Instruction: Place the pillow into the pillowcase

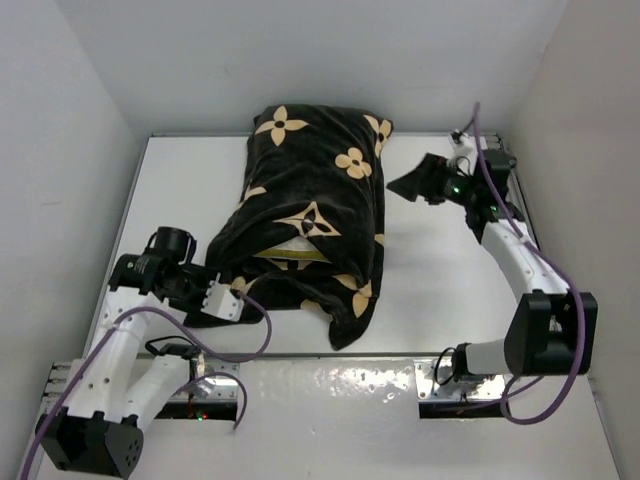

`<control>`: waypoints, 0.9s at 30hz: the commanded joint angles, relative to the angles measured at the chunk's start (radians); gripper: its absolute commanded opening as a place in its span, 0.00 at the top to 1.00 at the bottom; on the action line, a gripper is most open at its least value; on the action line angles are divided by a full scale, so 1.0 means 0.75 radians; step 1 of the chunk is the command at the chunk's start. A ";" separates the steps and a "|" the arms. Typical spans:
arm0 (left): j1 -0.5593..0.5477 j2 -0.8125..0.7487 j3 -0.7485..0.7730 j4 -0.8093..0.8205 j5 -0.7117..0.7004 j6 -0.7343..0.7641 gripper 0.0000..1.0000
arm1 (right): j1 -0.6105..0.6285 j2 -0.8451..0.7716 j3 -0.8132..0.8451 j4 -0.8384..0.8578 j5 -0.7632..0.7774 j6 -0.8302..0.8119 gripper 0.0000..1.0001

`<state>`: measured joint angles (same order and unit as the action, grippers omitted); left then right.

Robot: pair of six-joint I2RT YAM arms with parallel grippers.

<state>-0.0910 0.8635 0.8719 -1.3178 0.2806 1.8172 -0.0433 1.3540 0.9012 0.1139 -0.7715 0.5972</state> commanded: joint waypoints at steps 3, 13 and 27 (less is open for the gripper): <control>0.005 -0.033 -0.005 0.116 -0.060 -0.178 0.52 | 0.231 0.184 0.172 -0.528 0.483 -0.377 0.13; -0.159 0.442 0.153 0.974 -0.167 -1.126 0.00 | 0.749 0.164 -0.007 -0.361 1.057 -0.389 0.05; -0.165 0.624 -0.142 1.152 -0.292 -1.042 0.69 | 0.727 0.340 -0.226 -0.031 0.919 -0.036 0.52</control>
<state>-0.2226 1.3109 0.7357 -0.4950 0.0795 1.0485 0.5682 1.5703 0.7216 -0.0628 -0.0391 0.4442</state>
